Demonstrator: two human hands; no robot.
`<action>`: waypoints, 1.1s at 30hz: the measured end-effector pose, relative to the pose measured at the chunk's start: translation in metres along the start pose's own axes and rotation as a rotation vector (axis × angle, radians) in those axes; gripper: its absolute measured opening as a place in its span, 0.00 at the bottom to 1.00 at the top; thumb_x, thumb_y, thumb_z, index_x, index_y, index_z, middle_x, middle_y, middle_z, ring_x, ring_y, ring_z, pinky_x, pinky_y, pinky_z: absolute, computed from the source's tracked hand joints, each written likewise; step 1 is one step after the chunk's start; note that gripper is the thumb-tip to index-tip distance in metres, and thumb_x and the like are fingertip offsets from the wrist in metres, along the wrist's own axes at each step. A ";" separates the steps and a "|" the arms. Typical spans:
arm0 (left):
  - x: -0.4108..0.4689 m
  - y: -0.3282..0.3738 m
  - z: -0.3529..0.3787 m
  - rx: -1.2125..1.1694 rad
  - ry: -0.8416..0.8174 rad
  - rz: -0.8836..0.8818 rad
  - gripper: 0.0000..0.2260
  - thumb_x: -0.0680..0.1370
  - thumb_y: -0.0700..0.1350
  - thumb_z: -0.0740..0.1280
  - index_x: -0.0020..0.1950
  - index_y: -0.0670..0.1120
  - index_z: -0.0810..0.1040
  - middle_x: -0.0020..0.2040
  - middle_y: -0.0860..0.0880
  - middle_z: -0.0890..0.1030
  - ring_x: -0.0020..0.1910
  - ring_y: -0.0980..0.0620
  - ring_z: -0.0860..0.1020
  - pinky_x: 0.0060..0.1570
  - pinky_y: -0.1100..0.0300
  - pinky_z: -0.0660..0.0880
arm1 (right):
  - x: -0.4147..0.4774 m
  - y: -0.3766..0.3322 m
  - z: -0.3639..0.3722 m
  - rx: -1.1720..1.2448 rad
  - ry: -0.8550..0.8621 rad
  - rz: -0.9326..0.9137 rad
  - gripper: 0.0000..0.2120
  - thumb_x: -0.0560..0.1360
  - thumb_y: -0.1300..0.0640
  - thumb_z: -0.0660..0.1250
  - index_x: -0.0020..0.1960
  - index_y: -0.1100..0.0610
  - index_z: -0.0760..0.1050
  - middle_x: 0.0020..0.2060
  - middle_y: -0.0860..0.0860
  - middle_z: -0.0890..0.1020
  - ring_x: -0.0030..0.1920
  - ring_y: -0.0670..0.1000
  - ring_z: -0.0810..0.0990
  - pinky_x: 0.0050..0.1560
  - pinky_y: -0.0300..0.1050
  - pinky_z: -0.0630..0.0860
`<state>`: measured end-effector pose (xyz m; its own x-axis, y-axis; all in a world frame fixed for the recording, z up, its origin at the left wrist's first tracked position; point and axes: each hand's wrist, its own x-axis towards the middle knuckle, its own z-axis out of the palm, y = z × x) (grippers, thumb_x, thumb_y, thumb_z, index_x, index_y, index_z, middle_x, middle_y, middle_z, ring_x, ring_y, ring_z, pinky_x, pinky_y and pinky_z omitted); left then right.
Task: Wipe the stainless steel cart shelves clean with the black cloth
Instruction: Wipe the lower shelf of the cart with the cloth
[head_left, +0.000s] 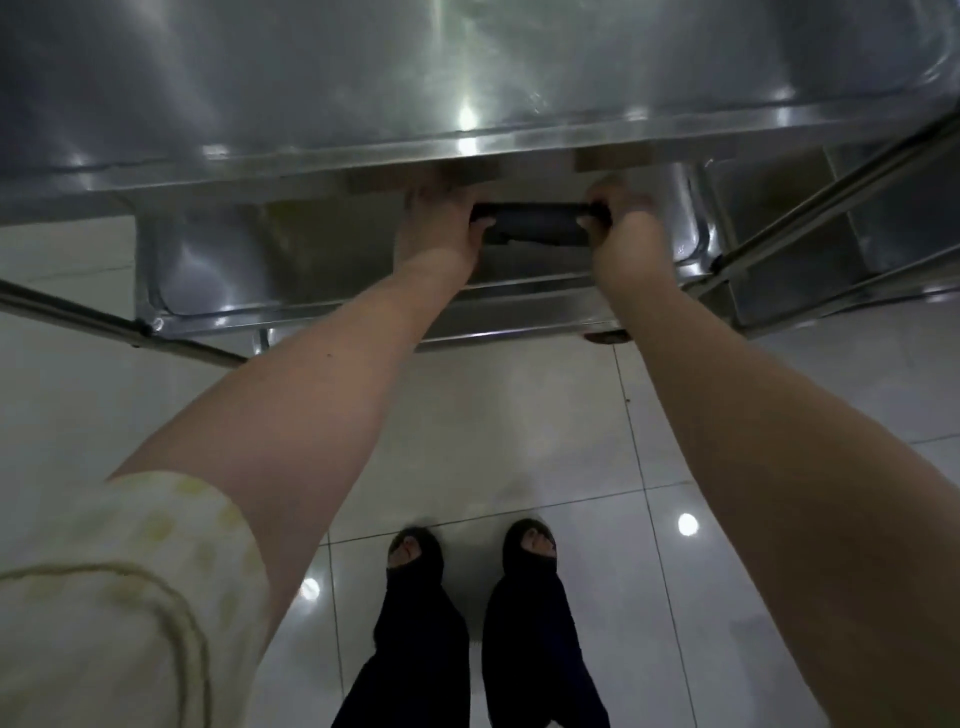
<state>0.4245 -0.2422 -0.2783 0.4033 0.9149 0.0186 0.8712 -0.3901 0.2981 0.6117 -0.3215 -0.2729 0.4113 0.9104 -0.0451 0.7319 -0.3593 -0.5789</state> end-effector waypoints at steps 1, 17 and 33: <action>0.002 -0.002 0.012 0.001 0.055 0.041 0.12 0.79 0.48 0.65 0.60 0.45 0.78 0.56 0.40 0.79 0.57 0.38 0.73 0.57 0.51 0.65 | 0.001 0.010 0.006 0.045 0.046 -0.029 0.14 0.78 0.59 0.61 0.62 0.56 0.75 0.52 0.59 0.80 0.51 0.60 0.78 0.53 0.53 0.75; 0.054 -0.095 0.144 0.131 0.018 0.235 0.23 0.84 0.49 0.52 0.79 0.47 0.57 0.80 0.43 0.52 0.79 0.43 0.48 0.75 0.48 0.43 | 0.035 0.070 0.150 -0.358 -0.120 -0.195 0.31 0.79 0.36 0.53 0.79 0.46 0.54 0.78 0.54 0.56 0.77 0.63 0.51 0.75 0.63 0.48; 0.107 -0.093 0.171 0.219 -0.018 0.131 0.26 0.83 0.58 0.48 0.80 0.54 0.49 0.81 0.50 0.46 0.79 0.47 0.42 0.72 0.39 0.38 | 0.106 0.165 0.096 -0.501 -0.173 0.268 0.37 0.72 0.23 0.42 0.76 0.34 0.36 0.79 0.44 0.40 0.78 0.58 0.38 0.72 0.70 0.38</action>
<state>0.4345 -0.1263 -0.4670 0.5198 0.8539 0.0256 0.8503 -0.5200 0.0805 0.7240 -0.2648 -0.4513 0.5530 0.7799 -0.2931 0.7996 -0.5957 -0.0764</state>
